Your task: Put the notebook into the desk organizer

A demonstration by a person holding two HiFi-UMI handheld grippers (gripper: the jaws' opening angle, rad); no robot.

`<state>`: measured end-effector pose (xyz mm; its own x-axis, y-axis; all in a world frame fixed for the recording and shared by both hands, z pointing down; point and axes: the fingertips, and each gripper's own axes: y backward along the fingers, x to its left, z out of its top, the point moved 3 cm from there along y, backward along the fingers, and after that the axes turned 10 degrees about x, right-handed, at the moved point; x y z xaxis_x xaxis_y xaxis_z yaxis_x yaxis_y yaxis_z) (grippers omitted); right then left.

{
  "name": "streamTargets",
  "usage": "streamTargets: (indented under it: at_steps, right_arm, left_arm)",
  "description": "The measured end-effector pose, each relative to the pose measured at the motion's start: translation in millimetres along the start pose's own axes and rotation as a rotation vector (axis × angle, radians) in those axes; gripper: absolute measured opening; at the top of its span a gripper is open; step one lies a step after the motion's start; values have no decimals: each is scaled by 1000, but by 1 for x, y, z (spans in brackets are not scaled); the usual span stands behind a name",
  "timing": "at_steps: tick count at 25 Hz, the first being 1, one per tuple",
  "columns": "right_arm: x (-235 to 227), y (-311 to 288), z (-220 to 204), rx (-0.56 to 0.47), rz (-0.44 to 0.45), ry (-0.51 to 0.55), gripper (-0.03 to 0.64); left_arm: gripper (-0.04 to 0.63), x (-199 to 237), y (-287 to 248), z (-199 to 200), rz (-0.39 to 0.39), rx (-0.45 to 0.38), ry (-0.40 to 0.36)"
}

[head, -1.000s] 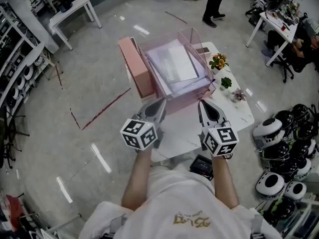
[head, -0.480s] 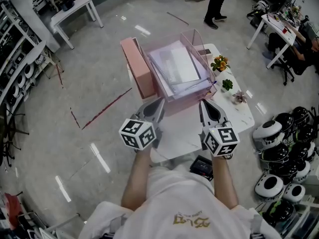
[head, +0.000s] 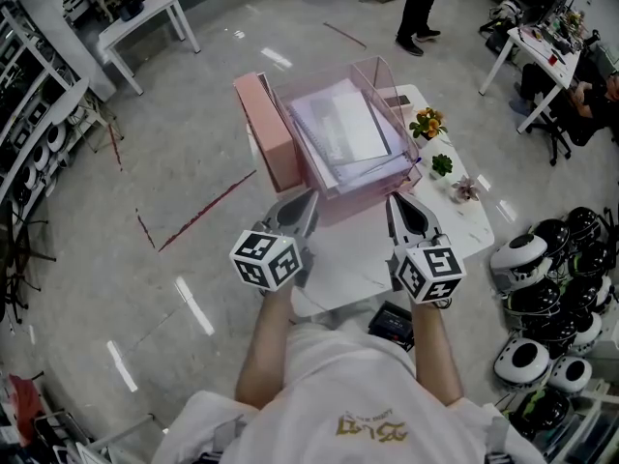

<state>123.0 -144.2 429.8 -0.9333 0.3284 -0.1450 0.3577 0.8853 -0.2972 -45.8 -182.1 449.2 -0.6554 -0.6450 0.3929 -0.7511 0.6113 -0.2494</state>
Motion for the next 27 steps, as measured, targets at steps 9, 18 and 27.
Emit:
streamTargets:
  at_steps: [9, 18, 27]
  right_arm:
    - [1, -1, 1, 1, 1, 2, 9]
    - [-2, 0, -1, -1, 2, -2, 9]
    - [-4, 3, -2, 3, -6, -1, 9]
  left_arm:
    - [15, 1, 1, 0, -1, 3, 4]
    - [15, 1, 0, -1, 0, 4, 1]
    - [15, -3, 0, -2, -6, 8, 3]
